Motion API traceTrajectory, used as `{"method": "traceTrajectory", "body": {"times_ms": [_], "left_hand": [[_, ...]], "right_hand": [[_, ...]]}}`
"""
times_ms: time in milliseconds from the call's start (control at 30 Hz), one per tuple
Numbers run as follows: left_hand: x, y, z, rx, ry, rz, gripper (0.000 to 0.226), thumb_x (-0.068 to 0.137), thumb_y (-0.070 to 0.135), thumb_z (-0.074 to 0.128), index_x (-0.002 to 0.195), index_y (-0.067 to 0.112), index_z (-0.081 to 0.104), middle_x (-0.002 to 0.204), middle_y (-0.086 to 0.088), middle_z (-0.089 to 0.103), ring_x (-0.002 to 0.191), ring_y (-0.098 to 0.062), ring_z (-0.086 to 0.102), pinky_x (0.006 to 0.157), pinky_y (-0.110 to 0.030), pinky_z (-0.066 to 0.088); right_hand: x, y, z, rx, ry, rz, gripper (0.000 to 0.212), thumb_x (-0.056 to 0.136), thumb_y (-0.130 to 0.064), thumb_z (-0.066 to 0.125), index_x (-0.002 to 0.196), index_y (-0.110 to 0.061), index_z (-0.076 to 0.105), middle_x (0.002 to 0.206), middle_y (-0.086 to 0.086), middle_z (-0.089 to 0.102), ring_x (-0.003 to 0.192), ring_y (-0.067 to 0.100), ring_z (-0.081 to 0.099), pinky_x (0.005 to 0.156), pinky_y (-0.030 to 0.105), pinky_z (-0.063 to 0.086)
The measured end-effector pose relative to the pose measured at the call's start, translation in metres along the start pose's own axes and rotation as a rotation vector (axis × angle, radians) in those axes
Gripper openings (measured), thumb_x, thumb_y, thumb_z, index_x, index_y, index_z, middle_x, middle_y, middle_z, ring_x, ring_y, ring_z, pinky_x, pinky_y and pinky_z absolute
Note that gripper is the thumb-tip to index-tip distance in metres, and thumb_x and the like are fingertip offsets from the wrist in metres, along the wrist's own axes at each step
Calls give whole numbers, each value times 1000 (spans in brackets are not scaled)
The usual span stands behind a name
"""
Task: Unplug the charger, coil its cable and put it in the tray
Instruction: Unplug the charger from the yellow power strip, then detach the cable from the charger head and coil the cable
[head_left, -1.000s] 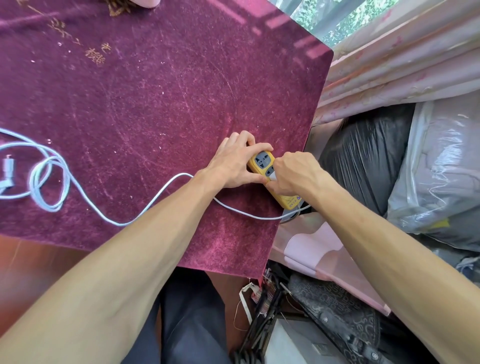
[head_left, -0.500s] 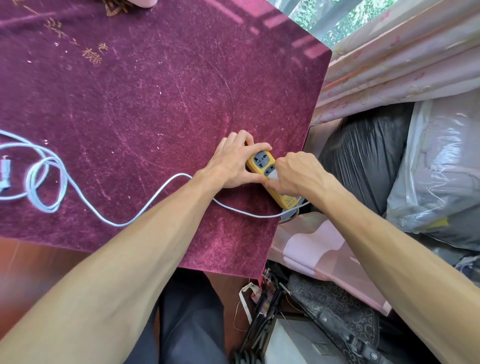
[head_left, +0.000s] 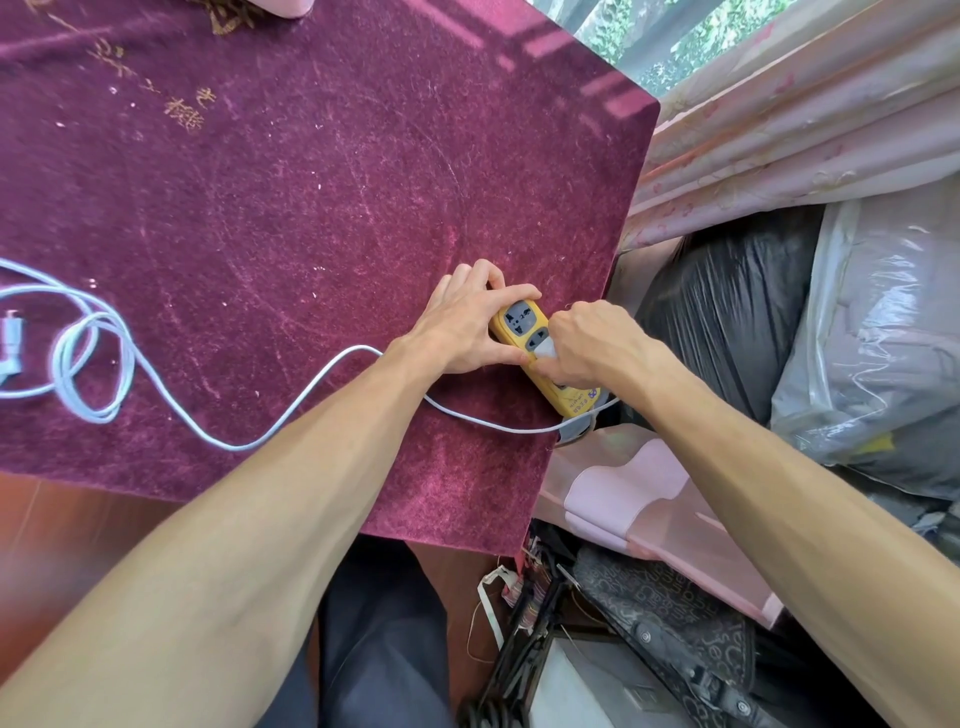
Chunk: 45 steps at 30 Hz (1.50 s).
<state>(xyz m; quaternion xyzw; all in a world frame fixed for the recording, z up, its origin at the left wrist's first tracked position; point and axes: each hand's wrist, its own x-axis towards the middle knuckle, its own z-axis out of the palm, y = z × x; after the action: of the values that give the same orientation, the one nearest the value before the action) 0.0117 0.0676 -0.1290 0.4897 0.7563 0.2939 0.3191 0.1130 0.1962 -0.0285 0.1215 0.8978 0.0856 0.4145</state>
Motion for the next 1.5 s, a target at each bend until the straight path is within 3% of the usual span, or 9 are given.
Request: {"method": "traceTrajectory", "body": {"times_ms": [267, 467, 667, 800, 867, 1033, 1167, 1267, 1500], "left_hand": [[2, -1, 0, 15, -44, -17, 76, 71, 69, 71, 140, 48, 46, 120, 4, 40, 103, -13, 33, 100, -33, 30], [-21, 31, -30, -383, -222, -334, 94, 82, 44, 75, 157, 44, 18, 146, 2, 26, 132, -18, 33, 110, -38, 35], [-118, 74, -96, -771, 30, -703, 37, 94, 36, 63, 126, 18, 65, 106, -3, 74, 77, -7, 69, 68, -20, 54], [-179, 130, -155, -961, -26, -812, 27, 97, 43, 59, 100, 21, 74, 92, -4, 80, 68, -8, 74, 57, -20, 55], [-201, 160, -177, -1017, -67, -795, 35, 95, 51, 59, 98, 20, 74, 87, -2, 81, 66, -9, 74, 56, -20, 57], [-238, 218, -217, -960, -126, -597, 44, 79, 60, 69, 99, 23, 79, 96, -3, 79, 77, -8, 69, 66, -21, 54], [-252, 236, -226, -837, -119, -481, 24, 94, 37, 67, 104, 18, 78, 90, 4, 79, 79, -4, 68, 67, -20, 52], [-259, 240, -230, -797, -49, -432, 22, 96, 31, 67, 105, 14, 79, 96, -6, 80, 82, -11, 71, 66, -23, 56], [-268, 243, -243, -957, 3, -448, 32, 90, 29, 71, 105, 1, 75, 95, -18, 74, 82, -19, 69, 72, -28, 55]], "right_hand": [[-29, -5, 10, 144, 55, 116, 60, 98, -68, 44, 97, -12, 64, 103, 14, 74, 90, 38, 72, 64, 36, 38], [-76, -4, 14, 790, -54, 368, 51, 95, -61, 57, 111, -12, 58, 106, 13, 70, 87, 32, 64, 67, 41, 49], [-157, -39, -27, 1386, 146, 381, 27, 91, -57, 62, 114, -47, 55, 111, -17, 69, 92, 0, 66, 69, 27, 50], [-222, -70, -75, 1389, 386, 259, 29, 85, -58, 68, 101, -74, 52, 106, -53, 59, 97, -30, 55, 75, 2, 45], [-247, -84, -89, 1366, 469, 205, 33, 87, -52, 73, 115, -59, 59, 108, -40, 67, 99, -21, 62, 82, 4, 48], [-296, -106, -118, 1418, 584, 70, 42, 89, -39, 77, 130, -35, 69, 113, -8, 75, 105, 15, 71, 92, 45, 58], [-315, -113, -129, 1414, 645, 20, 43, 88, -35, 82, 129, -31, 72, 108, -9, 76, 100, 12, 71, 90, 40, 58], [-322, -109, -132, 1433, 585, -21, 45, 87, -49, 78, 128, -39, 63, 85, -21, 70, 76, -4, 65, 71, 14, 52], [-325, -87, -140, 1372, 252, -94, 28, 98, -64, 49, 97, -38, 58, 74, -4, 69, 63, 2, 55, 70, 33, 49]]}}
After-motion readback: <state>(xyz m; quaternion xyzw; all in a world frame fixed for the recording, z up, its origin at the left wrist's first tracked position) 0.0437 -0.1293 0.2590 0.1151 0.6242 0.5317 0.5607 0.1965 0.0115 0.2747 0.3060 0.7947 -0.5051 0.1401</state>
